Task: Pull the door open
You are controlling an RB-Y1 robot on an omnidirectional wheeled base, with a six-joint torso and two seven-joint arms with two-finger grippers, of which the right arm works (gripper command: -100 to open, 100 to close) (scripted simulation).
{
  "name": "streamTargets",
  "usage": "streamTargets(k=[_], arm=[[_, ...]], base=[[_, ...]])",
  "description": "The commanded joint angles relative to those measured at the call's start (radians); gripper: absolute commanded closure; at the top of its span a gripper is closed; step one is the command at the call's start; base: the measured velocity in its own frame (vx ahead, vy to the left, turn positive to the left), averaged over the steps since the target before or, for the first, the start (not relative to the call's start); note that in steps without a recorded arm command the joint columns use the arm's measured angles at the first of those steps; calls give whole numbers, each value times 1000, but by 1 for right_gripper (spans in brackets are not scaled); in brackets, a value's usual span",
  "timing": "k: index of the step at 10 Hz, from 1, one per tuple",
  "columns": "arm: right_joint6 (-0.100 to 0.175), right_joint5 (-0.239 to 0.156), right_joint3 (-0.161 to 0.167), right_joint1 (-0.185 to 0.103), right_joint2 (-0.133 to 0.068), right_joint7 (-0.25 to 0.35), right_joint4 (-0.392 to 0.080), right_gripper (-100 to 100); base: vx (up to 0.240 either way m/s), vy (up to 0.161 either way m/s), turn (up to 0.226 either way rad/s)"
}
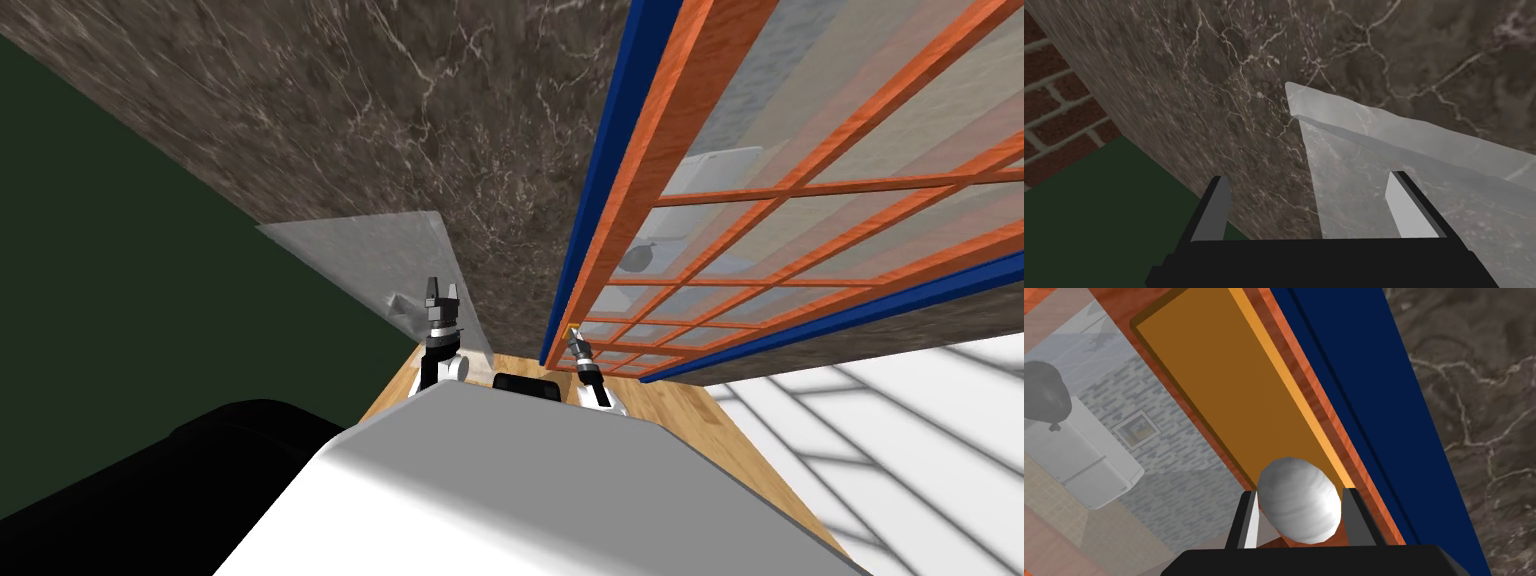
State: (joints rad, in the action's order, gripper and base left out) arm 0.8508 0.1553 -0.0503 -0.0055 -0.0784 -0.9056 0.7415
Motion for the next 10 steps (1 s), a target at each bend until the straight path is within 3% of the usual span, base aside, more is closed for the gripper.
streamTargets(k=[1,10], arm=[[-2,-4,12,8,11,37,1,100],[3,-92,-1,21,-5,242,6,100]], base=[[-45,-3,73],[-43,-5,107]])
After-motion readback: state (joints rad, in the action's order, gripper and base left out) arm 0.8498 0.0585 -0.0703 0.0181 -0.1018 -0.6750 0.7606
